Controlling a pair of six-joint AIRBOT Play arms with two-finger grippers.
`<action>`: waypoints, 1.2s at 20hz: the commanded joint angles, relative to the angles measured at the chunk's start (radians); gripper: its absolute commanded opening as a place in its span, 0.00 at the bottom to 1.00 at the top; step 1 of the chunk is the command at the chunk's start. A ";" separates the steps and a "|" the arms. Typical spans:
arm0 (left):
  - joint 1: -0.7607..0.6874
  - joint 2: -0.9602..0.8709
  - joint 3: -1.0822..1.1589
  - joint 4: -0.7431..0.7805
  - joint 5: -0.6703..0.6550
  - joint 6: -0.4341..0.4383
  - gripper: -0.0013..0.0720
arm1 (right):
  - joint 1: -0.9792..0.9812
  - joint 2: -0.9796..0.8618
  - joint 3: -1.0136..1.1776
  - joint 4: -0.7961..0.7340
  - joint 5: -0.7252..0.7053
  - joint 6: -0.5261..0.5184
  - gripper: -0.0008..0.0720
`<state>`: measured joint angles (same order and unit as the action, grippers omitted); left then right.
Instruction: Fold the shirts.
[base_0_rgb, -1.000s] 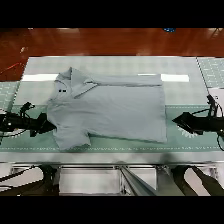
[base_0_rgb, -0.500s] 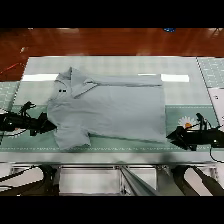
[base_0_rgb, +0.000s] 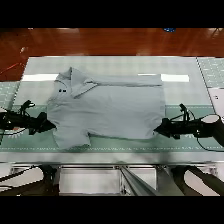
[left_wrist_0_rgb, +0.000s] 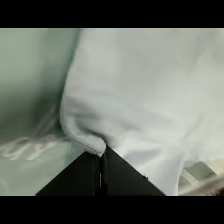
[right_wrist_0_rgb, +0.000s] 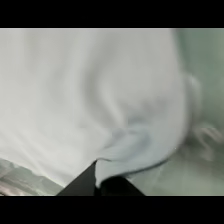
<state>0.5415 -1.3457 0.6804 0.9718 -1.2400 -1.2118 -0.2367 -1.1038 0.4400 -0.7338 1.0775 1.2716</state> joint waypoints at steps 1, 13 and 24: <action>0.000 0.048 0.115 -0.224 -0.121 0.062 0.04 | 0.043 0.050 0.199 0.039 0.051 -0.026 0.05; 0.019 0.528 0.963 -0.456 0.084 -0.018 0.04 | 0.024 0.211 1.435 -0.298 0.211 0.159 0.05; -0.263 0.892 1.042 0.357 0.130 -0.274 0.04 | 0.025 0.541 1.451 -0.721 0.521 0.256 0.05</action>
<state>0.3668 -0.5362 1.7142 1.0508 -1.1294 -1.4063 -0.2127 -0.6170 1.8851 -1.3495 1.4769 1.4929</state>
